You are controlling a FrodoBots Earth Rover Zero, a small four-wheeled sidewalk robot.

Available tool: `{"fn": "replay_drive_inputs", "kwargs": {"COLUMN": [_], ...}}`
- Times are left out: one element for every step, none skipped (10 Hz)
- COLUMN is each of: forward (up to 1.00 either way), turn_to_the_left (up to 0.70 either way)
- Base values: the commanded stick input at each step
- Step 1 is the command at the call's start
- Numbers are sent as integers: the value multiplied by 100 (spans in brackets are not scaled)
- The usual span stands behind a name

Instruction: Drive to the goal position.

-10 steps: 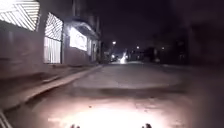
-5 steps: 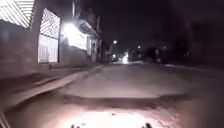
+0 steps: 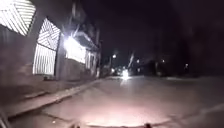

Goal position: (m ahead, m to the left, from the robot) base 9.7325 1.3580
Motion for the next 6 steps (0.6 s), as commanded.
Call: {"fn": "replay_drive_inputs", "kwargs": {"forward": [70,70,70,70,70,70], "turn_to_the_left": [0,0,0,0,0,0]}}
